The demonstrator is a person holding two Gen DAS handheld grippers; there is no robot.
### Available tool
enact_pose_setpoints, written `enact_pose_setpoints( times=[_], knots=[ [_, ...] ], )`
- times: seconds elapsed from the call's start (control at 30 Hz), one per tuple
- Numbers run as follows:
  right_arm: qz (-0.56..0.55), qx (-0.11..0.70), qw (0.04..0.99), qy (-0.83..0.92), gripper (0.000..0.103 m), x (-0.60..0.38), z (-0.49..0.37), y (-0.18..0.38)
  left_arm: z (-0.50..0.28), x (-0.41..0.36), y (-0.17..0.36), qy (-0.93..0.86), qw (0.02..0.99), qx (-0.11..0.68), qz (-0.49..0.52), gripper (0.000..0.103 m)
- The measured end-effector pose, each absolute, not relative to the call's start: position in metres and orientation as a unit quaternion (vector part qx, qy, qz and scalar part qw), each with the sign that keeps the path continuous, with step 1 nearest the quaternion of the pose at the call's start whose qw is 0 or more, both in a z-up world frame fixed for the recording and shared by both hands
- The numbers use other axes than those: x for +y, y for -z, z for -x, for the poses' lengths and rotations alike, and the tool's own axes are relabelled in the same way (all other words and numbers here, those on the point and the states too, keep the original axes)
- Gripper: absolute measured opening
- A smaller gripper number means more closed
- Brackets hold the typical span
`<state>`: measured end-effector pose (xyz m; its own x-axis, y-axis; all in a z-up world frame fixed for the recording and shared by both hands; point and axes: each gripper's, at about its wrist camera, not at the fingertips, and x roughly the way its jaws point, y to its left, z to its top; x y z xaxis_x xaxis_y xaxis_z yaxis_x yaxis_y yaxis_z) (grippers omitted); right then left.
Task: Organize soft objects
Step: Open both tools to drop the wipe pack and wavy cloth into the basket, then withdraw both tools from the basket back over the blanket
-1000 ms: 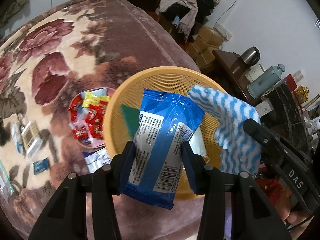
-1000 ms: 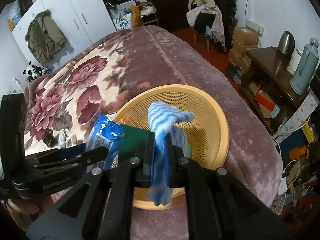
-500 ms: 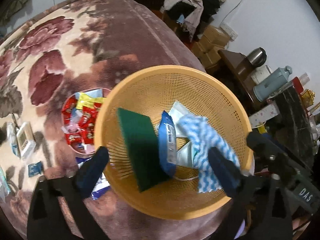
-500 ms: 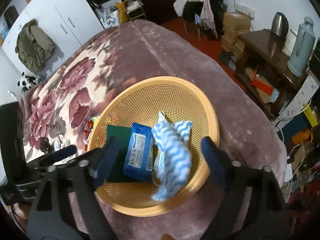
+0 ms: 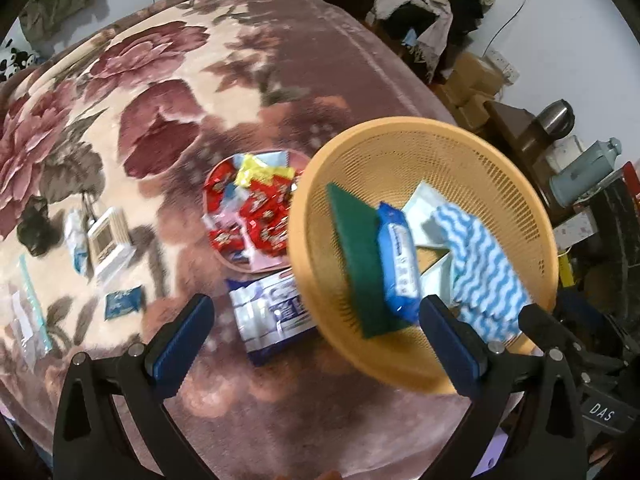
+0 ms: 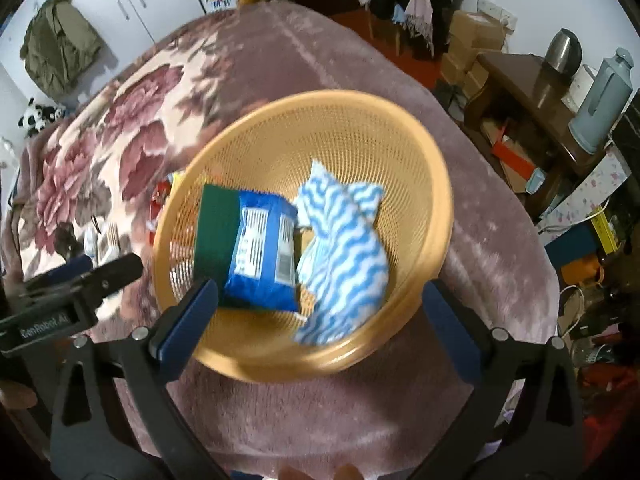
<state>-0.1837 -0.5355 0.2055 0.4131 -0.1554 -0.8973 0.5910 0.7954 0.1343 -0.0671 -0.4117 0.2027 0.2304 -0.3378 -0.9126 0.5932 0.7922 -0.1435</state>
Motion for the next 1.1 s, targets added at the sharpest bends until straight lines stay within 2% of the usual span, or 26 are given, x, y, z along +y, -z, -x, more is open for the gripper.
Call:
enact_pose_setpoints(
  times=[1.1],
  knots=[
    [-0.182,0.499,0.817,0.222,0.103,-0.465,0.165,-0.213,0.062,-0.325,-0.204,0.268,0.784,0.552,-0.1,0.102]
  ],
)
